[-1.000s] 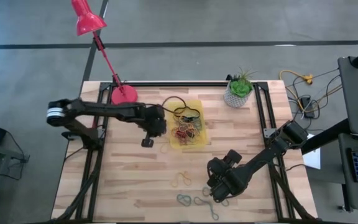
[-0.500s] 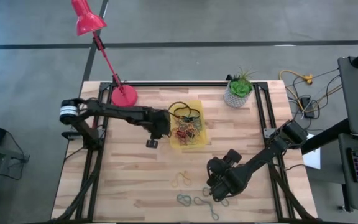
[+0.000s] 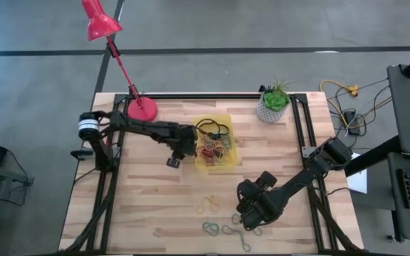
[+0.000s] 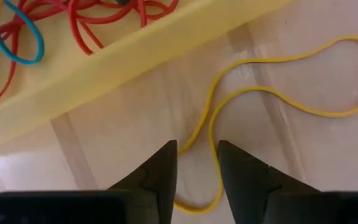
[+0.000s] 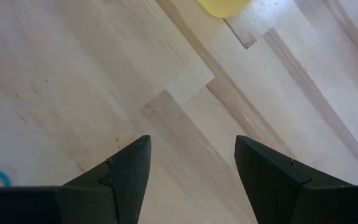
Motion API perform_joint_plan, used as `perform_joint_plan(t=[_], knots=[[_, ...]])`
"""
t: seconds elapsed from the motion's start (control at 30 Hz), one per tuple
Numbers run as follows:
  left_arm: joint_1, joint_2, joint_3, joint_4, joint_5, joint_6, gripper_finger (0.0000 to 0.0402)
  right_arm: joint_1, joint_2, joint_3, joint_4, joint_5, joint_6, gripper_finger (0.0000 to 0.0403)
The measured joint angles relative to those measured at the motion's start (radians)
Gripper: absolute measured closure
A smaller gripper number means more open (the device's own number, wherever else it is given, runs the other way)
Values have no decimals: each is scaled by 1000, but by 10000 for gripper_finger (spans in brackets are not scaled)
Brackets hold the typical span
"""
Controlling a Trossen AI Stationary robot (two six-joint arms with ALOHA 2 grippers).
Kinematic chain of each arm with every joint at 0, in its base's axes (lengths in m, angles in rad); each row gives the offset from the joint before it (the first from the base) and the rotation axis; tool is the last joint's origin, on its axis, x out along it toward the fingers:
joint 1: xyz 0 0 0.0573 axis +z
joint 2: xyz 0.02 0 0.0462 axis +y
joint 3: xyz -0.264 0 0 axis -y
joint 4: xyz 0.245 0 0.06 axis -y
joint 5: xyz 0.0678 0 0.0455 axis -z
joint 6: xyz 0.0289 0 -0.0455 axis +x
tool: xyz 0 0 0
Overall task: Pick and place rubber bands into bin
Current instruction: Put the yellow rubber band into the yellow bin
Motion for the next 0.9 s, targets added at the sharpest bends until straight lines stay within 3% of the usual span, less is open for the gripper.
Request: perform_joint_plan(t=[0.4, 0.63, 0.9], knots=[[9, 53, 2, -5, 68, 21, 335, 0, 0, -9, -1, 0, -3, 184], [10, 57, 0, -16, 86, 28, 395, 0, 0, -11, -1, 0, -3, 184], [5, 27, 6, -61, 104, -30, 401, 0, 0, -11, -2, 1, -3, 184]])
